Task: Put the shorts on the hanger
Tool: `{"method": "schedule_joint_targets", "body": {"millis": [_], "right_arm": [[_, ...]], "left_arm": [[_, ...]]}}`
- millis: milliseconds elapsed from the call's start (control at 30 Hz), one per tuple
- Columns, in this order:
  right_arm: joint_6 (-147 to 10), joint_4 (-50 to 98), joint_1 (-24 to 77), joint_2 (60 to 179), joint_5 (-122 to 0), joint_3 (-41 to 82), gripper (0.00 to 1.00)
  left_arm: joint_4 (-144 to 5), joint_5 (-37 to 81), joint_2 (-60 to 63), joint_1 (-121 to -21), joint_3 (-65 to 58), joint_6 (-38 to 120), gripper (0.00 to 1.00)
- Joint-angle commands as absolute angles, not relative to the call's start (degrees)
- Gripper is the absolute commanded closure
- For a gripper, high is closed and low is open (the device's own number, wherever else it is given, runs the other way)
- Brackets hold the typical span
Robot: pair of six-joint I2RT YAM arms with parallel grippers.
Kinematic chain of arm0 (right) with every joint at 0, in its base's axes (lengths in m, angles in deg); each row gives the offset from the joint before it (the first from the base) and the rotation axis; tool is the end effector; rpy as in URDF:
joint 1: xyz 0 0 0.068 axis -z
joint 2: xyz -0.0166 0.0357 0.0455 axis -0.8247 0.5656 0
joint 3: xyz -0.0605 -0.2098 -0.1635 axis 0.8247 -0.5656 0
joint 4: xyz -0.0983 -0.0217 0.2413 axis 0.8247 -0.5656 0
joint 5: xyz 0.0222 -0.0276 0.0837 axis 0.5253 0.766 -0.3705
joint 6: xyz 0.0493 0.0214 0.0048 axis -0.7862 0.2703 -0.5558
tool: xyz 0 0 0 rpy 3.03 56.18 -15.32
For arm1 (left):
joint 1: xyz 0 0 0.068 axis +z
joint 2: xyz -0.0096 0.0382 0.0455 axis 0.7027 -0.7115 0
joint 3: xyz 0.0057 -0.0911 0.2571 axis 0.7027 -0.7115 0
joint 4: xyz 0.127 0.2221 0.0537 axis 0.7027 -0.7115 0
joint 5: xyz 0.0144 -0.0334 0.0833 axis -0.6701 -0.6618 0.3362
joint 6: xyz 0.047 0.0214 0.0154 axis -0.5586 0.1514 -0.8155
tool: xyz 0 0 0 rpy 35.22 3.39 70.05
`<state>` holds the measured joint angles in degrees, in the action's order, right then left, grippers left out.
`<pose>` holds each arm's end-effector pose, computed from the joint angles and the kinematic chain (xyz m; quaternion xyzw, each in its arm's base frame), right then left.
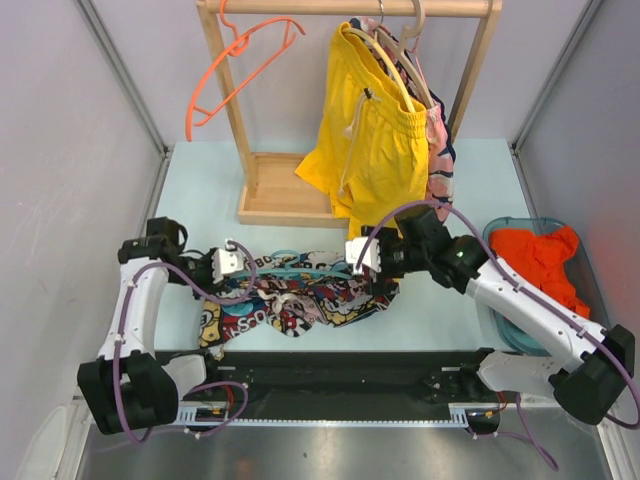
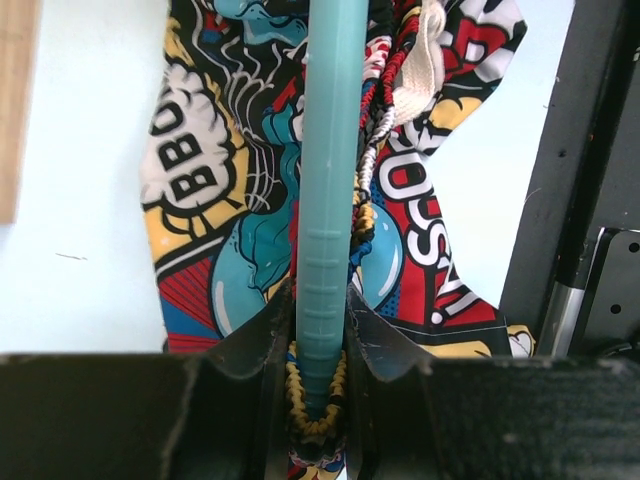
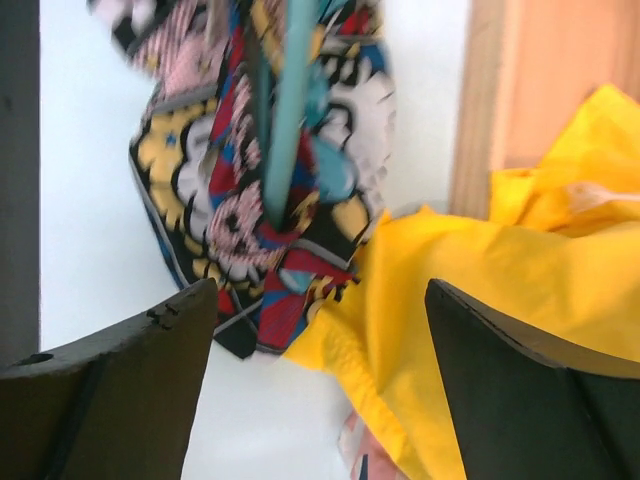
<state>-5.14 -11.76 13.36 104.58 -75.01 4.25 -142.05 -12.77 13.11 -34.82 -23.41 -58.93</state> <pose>0.1702 0.1722 0.3101 -0.7330 0.5333 0.1249 0.4034 0.1709 0.0051 0.2599 0.6089 0.7018 -0.1885 0.3179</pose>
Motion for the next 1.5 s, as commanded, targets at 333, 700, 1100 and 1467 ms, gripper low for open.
{"method": "schedule_joint_targets", "body": {"millis": [333,700,1100,1467], "right_arm": [[-34.6,-2.06,12.85,113.85,-92.8,22.96,0.23],[-28.11,-10.05,8.19,118.69,-91.48,26.84,0.51],[-27.66,-10.33,12.14,120.63,-93.23,26.4,0.7],[-35.05,1.99,15.04,115.0,-100.35,20.51,0.92]], "left_arm": [[-153.64,-23.25,13.87,-34.8,-8.01,-66.16,1.0],[-155.66,-25.62,13.25,-35.59,-4.49,-66.51,1.0],[-155.75,-27.72,12.81,-35.68,-5.9,-65.98,1.0],[-155.84,-31.94,9.56,-35.68,-5.37,-62.38,1.0]]}}
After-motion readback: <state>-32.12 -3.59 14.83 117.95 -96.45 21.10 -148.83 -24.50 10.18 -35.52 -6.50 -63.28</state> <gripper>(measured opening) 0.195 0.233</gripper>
